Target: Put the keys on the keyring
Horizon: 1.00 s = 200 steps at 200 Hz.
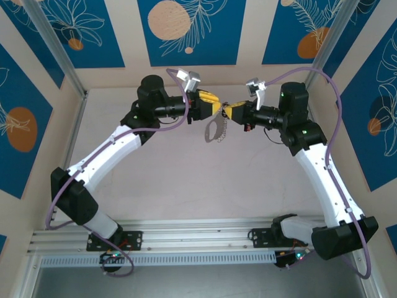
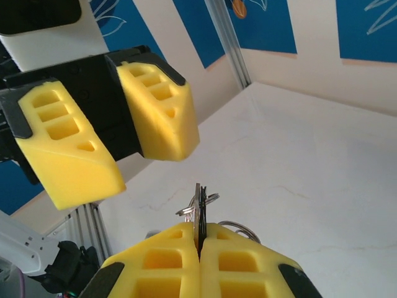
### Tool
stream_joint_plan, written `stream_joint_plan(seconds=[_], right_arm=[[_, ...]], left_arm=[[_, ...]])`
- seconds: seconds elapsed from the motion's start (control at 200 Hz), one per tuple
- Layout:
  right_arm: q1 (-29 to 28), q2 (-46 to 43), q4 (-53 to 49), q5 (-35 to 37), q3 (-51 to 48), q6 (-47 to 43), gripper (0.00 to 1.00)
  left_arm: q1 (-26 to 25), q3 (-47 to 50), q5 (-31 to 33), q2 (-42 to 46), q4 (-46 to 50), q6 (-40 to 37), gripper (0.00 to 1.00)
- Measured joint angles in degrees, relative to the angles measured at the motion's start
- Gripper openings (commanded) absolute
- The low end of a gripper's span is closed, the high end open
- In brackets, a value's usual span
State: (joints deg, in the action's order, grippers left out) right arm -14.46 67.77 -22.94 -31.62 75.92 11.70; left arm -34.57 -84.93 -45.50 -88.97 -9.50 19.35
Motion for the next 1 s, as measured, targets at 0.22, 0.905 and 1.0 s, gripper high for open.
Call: stream_joint_plan(seconds=[0.22,0.905,1.0], right_arm=[[0.11,2.82,-0.72,1.90,-2.36,-0.02,0.00],[-0.22,37.64,6.19,3.41,13.00,2.62,0.00],[-0.22,39.93,7.26,3.69,12.50,3.43,0.00]], left_arm=[[3.65,5.62,4.33,4.22,1.07,0.00,0.34],[12.07,14.82,10.88,10.12,3.91,-0.28,0.35],[12.35,14.82,10.86,10.01,4.02,-0.26,0.35]])
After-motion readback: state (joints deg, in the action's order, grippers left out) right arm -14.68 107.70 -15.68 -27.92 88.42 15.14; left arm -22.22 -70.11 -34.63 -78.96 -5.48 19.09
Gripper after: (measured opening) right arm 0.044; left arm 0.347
